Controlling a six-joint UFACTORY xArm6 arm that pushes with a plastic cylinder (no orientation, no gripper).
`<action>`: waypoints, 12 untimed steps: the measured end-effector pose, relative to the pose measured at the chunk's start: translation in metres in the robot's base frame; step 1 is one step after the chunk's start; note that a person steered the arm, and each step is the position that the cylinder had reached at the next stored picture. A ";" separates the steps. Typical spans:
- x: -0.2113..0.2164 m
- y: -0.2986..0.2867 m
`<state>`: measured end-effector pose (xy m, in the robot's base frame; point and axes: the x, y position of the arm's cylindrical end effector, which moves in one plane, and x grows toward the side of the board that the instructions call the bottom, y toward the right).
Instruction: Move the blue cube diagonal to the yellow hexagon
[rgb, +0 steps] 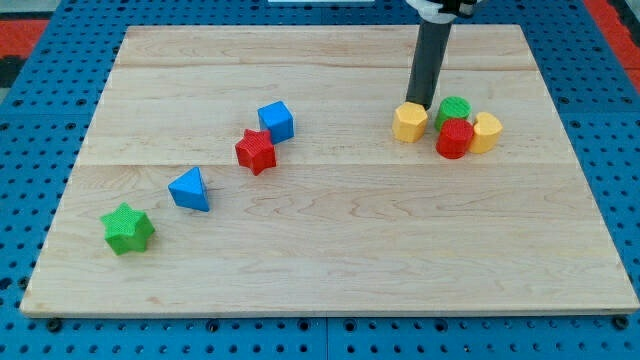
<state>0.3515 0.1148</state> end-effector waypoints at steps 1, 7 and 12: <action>-0.003 -0.065; 0.003 -0.235; -0.009 -0.209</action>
<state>0.3430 -0.0943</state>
